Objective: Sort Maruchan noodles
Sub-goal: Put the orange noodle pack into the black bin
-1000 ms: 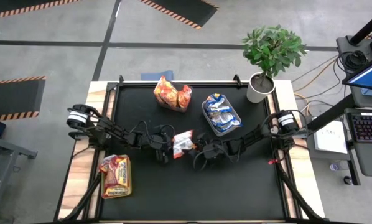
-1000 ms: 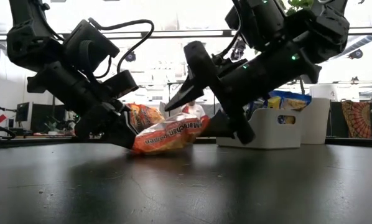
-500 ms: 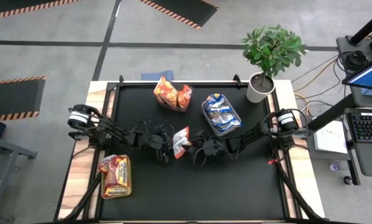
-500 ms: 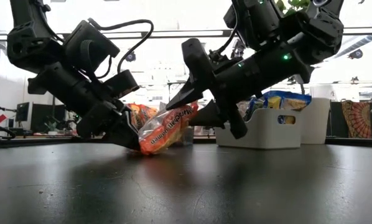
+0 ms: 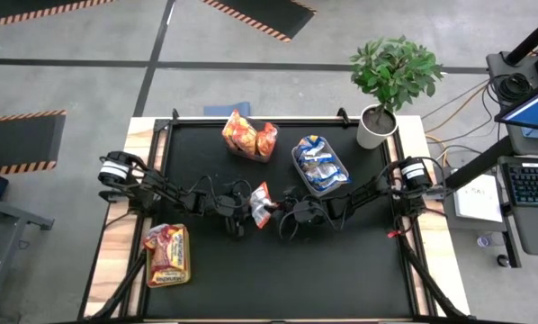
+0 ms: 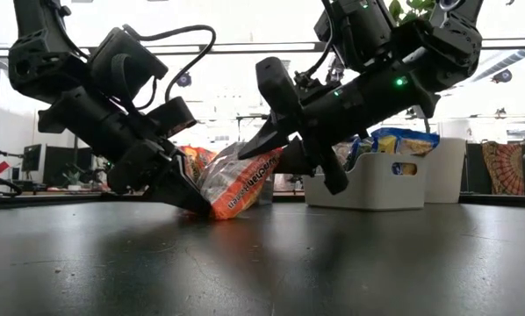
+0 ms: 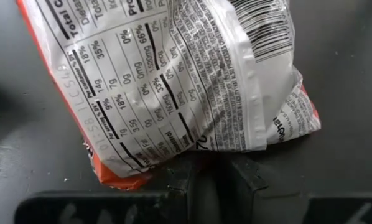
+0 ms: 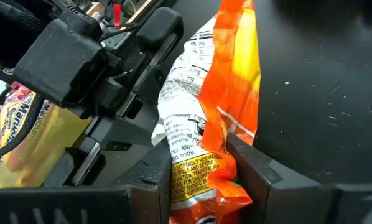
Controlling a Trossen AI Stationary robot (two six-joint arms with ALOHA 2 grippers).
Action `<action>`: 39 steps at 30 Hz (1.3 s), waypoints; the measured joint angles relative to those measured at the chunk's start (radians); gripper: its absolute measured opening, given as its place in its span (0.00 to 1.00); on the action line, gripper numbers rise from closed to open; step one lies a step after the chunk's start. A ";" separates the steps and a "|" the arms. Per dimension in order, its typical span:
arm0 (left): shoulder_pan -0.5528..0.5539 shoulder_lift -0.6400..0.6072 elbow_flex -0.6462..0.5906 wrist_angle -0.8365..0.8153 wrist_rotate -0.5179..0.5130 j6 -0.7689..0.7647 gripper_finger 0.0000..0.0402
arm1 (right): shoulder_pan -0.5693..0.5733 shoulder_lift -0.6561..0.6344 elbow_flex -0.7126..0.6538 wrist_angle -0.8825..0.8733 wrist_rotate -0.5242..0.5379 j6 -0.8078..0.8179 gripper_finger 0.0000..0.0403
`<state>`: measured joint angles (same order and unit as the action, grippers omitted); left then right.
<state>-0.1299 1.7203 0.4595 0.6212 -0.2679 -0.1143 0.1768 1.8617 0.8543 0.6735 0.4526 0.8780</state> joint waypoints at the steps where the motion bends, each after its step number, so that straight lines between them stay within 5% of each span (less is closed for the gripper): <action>1: 0.000 0.000 0.000 0.000 -0.001 0.000 0.10 | 0.000 -0.001 0.000 -0.001 0.000 0.000 0.27; 30: 0.001 -0.214 -0.009 -0.250 0.014 0.004 0.13 | 0.000 -0.008 0.001 0.004 -0.012 -0.007 0.23; 39: 0.001 -0.325 -0.001 -0.513 0.016 0.003 0.16 | 0.000 -0.008 0.001 0.013 -0.007 -0.015 0.23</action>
<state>-0.1291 1.3953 0.4587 0.1082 -0.2516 -0.1112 0.1766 1.8538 0.8551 0.6866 0.4453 0.8632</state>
